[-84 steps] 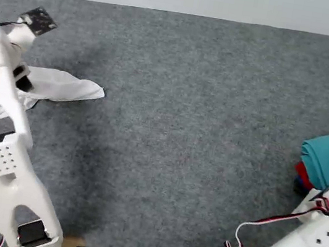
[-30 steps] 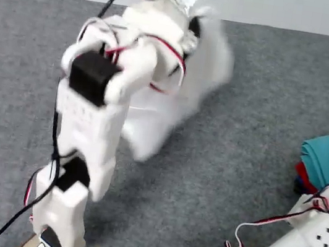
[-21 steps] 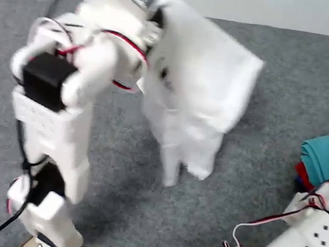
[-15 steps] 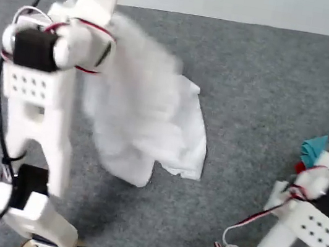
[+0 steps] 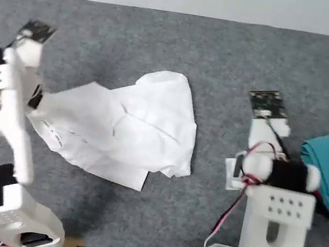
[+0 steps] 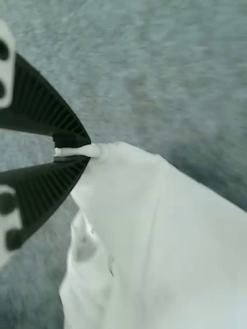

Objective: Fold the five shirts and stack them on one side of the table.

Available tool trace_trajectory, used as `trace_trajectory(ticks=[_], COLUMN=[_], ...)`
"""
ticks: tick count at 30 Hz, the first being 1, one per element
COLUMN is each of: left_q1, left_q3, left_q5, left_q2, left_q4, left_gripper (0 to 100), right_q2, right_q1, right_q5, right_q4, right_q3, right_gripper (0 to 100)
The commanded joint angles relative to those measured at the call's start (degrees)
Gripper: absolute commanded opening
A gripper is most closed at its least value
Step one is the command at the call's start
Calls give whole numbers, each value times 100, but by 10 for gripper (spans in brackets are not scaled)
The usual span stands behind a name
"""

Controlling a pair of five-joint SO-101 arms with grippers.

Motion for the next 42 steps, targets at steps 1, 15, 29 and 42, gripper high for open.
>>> trace_trajectory(ticks=[1,15,29,42], left_q1=[-369,-527,-527,-527], left_q3=[295,673,673,681], left_q5=[-185,-193,-176,-176], left_q2=[-299,-299,-299,-299], left_q4=[-308,-431,-413,-404], left_gripper=[3,3,3,3], right_q2=[611,3758,5596,6211], right_q1=[-664,-2598,-2668,-2352], right_q5=[79,818,1477,1530], right_q4=[242,813,57,-1103], right_q3=[-316,-2409,-3191,-3288], right_gripper=[15,275,274,20])
